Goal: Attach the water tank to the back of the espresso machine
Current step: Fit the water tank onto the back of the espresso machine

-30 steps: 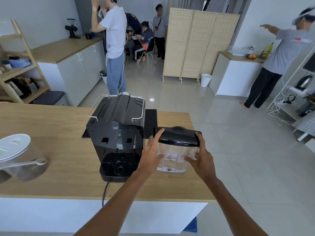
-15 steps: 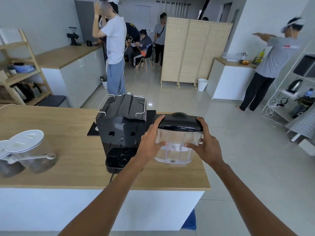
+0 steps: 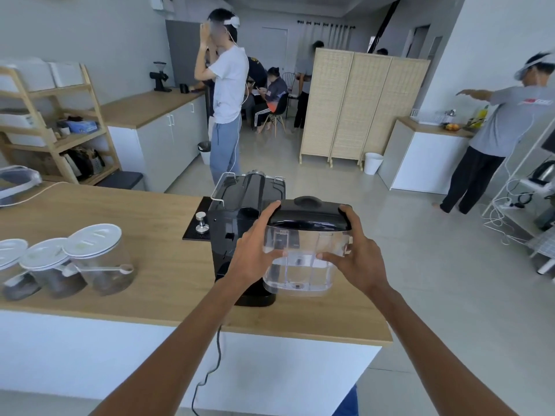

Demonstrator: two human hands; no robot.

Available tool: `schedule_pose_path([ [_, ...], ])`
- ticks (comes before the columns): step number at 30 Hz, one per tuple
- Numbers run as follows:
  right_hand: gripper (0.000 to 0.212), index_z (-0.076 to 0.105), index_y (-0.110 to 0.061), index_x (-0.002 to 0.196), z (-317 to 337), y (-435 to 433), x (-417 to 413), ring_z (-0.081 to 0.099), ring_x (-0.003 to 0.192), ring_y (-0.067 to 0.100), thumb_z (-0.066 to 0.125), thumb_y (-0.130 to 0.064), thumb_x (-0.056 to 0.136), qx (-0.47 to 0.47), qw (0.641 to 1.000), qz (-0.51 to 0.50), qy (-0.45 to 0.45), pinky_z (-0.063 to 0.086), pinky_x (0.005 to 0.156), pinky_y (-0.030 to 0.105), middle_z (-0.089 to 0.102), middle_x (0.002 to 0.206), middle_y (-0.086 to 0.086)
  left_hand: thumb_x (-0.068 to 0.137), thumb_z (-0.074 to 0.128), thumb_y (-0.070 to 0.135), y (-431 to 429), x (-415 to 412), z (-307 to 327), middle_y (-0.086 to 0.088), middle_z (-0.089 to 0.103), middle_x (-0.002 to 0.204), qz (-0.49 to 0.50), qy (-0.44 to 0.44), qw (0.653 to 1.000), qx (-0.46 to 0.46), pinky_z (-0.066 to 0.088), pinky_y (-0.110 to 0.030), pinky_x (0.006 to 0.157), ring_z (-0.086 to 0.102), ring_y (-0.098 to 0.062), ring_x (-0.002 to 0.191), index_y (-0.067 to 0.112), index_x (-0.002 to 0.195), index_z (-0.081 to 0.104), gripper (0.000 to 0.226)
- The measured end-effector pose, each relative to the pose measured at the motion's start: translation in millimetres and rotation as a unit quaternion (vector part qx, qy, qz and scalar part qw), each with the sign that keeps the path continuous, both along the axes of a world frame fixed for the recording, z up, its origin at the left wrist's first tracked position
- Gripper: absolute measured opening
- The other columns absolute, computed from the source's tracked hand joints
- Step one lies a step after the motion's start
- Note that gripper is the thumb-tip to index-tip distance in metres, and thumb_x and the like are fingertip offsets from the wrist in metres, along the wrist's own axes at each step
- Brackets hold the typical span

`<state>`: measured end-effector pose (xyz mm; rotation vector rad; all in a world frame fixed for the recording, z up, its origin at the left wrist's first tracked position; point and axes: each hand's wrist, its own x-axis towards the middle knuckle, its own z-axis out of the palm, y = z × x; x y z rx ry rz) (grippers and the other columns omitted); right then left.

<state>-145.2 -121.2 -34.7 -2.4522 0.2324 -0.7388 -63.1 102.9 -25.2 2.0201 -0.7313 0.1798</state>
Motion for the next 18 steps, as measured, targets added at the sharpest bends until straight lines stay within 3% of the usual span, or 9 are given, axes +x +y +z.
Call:
schedule_pose_path([
  [3, 0.108, 0.019, -0.045, 0.151, -1, 20, 18, 0.063, 0.061, 0.026, 0.086, -0.052, 0.066, 0.011, 1.0, 0.011, 0.004, 0.058, 0.064, 0.047, 0.072, 0.098, 0.01, 0.076, 0.086, 0.017, 23, 13, 1, -0.034, 0.059, 0.119, 0.011, -0.002, 1.0, 0.003, 0.05, -0.048, 0.086, 0.057, -0.044, 0.102, 0.038, 0.156, 0.019, 0.106],
  [5, 0.108, 0.019, -0.046, 0.151, -2, 35, 30, 0.066, 0.071, 0.033, 0.086, -0.052, 0.066, 0.019, 1.0, 0.022, 0.001, 0.059, 0.065, 0.05, 0.071, 0.101, 0.016, 0.074, 0.087, 0.019, 37, 25, -3, -0.029, 0.065, 0.103, 0.018, -0.007, 1.0, 0.006, 0.051, -0.047, 0.074, 0.062, -0.036, 0.082, 0.04, 0.156, 0.018, 0.109],
  [6, 0.109, 0.019, -0.047, 0.151, -4, 42, 36, 0.068, 0.077, 0.036, 0.087, -0.051, 0.067, 0.025, 0.999, 0.027, 0.0, 0.06, 0.066, 0.051, 0.071, 0.103, 0.017, 0.074, 0.088, 0.021, 45, 32, -7, -0.019, 0.066, 0.085, 0.021, -0.01, 1.0, 0.009, 0.049, -0.041, 0.064, 0.058, -0.027, 0.065, 0.042, 0.155, 0.017, 0.11],
  [8, 0.11, 0.018, -0.048, 0.151, -7, 54, 47, 0.069, 0.083, 0.039, 0.088, -0.049, 0.067, 0.035, 0.999, 0.032, 0.001, 0.06, 0.067, 0.051, 0.072, 0.102, 0.016, 0.072, 0.088, 0.025, 59, 43, -12, -0.002, 0.044, 0.059, 0.025, -0.021, 0.999, 0.022, 0.038, -0.022, 0.051, 0.037, -0.014, 0.047, 0.046, 0.155, 0.012, 0.114],
  [9, 0.11, 0.017, -0.048, 0.152, -9, 60, 51, 0.069, 0.083, 0.039, 0.088, -0.047, 0.067, 0.038, 0.999, 0.034, 0.002, 0.06, 0.067, 0.051, 0.073, 0.102, 0.015, 0.072, 0.088, 0.026, 66, 47, -13, -0.001, 0.039, 0.057, 0.026, -0.022, 0.999, 0.023, 0.036, -0.019, 0.05, 0.032, -0.012, 0.046, 0.046, 0.155, 0.011, 0.115],
  [11, 0.111, 0.017, -0.046, 0.153, -12, 71, 59, 0.07, 0.083, 0.037, 0.09, -0.042, 0.069, 0.045, 0.998, 0.039, 0.003, 0.06, 0.067, 0.05, 0.075, 0.101, 0.006, 0.071, 0.089, 0.021, 77, 54, -14, -0.011, 0.057, 0.065, 0.023, -0.014, 1.0, 0.008, 0.035, -0.017, 0.05, 0.034, -0.009, 0.043, 0.04, 0.157, 0.015, 0.115],
  [13, 0.111, 0.017, -0.044, 0.154, -18, 81, 65, 0.071, 0.085, 0.036, 0.09, -0.04, 0.07, 0.053, 0.998, 0.043, 0.003, 0.061, 0.069, 0.049, 0.075, 0.103, -0.003, 0.07, 0.09, 0.017, 85, 58, -15, -0.021, 0.064, 0.098, 0.015, -0.013, 1.0, -0.007, 0.035, -0.019, 0.05, 0.036, -0.008, 0.042, 0.034, 0.158, 0.02, 0.113],
  [16, 0.11, 0.016, -0.046, 0.154, -25, 94, 71, 0.07, 0.088, 0.038, 0.089, -0.04, 0.071, 0.056, 0.998, 0.039, 0.001, 0.06, 0.069, 0.051, 0.075, 0.101, 0.009, 0.07, 0.088, 0.022, 94, 68, -23, -0.006, 0.059, 0.075, 0.014, -0.01, 1.0, -0.01, 0.032, -0.014, 0.047, 0.025, -0.01, 0.047, 0.035, 0.158, 0.021, 0.111],
  [18, 0.111, 0.014, -0.051, 0.153, -29, 100, 75, 0.07, 0.09, 0.039, 0.088, -0.041, 0.071, 0.061, 0.998, 0.032, 0.004, 0.059, 0.069, 0.052, 0.073, 0.101, 0.017, 0.07, 0.086, 0.033, 99, 75, -29, 0.0, 0.036, 0.054, 0.015, 0.0, 1.0, -0.015, 0.029, -0.017, 0.047, 0.023, -0.011, 0.051, 0.036, 0.157, 0.022, 0.108],
])
